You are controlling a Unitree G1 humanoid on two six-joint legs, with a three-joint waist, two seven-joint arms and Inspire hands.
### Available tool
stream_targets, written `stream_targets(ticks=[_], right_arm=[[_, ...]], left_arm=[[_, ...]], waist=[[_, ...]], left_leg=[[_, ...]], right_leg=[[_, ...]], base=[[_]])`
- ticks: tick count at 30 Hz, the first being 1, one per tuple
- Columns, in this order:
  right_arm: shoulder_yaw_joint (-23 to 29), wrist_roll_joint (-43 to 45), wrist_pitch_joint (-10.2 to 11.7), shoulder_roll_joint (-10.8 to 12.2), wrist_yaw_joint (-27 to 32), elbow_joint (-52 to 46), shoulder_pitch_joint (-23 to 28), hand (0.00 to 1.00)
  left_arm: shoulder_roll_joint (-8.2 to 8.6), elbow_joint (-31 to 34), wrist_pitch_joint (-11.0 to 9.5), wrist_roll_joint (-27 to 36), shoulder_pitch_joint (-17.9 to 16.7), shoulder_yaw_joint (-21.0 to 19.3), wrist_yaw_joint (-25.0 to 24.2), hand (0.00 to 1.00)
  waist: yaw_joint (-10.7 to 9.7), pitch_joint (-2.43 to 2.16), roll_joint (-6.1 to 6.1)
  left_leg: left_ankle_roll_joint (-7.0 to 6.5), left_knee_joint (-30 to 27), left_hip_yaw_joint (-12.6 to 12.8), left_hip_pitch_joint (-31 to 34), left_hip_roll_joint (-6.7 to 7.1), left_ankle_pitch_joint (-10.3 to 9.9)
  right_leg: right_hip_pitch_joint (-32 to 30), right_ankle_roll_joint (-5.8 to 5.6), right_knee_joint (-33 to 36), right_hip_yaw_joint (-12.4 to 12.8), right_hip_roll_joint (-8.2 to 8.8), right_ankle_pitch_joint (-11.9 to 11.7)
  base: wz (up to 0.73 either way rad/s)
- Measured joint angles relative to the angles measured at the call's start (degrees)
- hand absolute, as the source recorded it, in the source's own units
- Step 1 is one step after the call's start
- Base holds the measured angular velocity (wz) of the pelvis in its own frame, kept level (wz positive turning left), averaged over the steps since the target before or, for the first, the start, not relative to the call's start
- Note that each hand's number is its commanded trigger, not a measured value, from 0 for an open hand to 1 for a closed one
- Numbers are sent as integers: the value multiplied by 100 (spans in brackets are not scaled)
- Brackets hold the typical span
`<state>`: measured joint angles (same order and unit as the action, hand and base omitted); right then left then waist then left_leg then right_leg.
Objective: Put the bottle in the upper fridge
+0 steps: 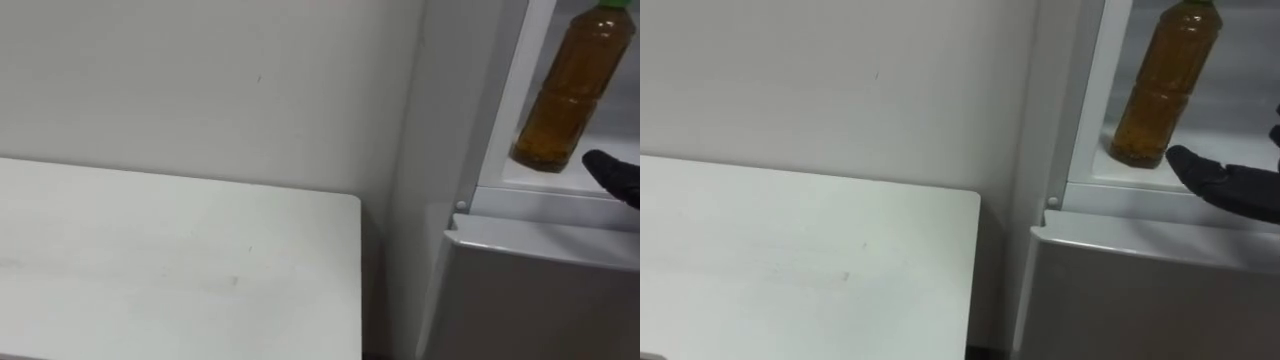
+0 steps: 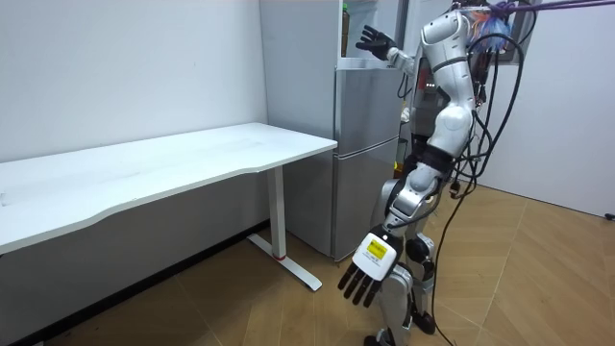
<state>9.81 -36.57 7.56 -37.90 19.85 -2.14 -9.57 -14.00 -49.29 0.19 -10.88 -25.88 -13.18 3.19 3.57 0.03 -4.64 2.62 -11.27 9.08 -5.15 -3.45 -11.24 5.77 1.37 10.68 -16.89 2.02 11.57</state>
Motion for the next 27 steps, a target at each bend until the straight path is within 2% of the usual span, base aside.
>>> stream_targets(ticks=[3, 7, 10, 13, 16, 18, 20, 25, 27], right_arm=[[87, 90, 23, 212, -18, -412, 166, 0], [157, 62, 130, 258, -130, -888, 454, 0], [224, 48, 173, 442, -232, -1178, 533, 0], [291, 20, 195, 513, -360, -1244, 577, 0], [457, 128, 244, 726, -389, -1420, 783, 0], [511, 269, 296, 771, -397, -1609, 990, 0], [524, 363, 402, 942, -425, -1792, 1175, 0], [523, 343, 564, 1107, -375, -1884, 1295, 0], [523, 319, 619, 1110, -371, -1885, 1366, 0]], left_arm=[[3, -91, -60, -2, 4, 0, 0, 0], [60, -155, -107, -9, 15, 7, 7, 0], [144, -182, -179, -5, 33, 6, 65, 0], [205, -190, -204, -7, 34, 6, 117, 0], [207, -265, -253, 1, 52, 7, 119, 0], [206, -402, -335, -5, 77, 1, 119, 0], [206, -598, -369, 1, 86, 41, 118, 0], [203, -777, -416, 0, 232, 223, 78, 0], [205, -853, -446, 0, 325, 297, 67, 0]], waist=[[-31, -5, 22], [-43, -2, 104], [-84, -3, 167], [-162, -6, 183], [-195, -14, 174], [-198, -15, 184], [-244, -20, 200], [-254, 13, 270], [-254, 3, 316]], left_leg=[[-1, -10, 14, 40, 0, -1], [-5, 2, 15, 47, -1, -3], [-5, 2, 16, 44, -3, -3], [-5, 2, 20, 46, -5, -3], [-5, -10, 31, 43, -7, -3], [-5, -8, 59, 32, -7, -3], [-5, -11, 87, -4, -8, -3], [-13, -24, 180, -48, -18, -11], [-42, -23, 190, -37, -27, -38]], right_leg=[[-40, -1, 2, 17, -3, -1], [-93, -1, 3, 56, 15, -1], [-101, -1, 3, 91, 10, -1], [-108, -1, 7, 96, 10, -1], [-106, -1, 9, 109, 7, -1], [-109, 0, 16, 129, 5, -1], [-91, 0, 45, 131, -11, -2], [-123, 2, 102, 280, 0, 1], [-180, -1, 141, 317, -5, 12]], base=[[-1], [-4], [-4], [0], [-1], [-6], [-8], [-12], [-8]])
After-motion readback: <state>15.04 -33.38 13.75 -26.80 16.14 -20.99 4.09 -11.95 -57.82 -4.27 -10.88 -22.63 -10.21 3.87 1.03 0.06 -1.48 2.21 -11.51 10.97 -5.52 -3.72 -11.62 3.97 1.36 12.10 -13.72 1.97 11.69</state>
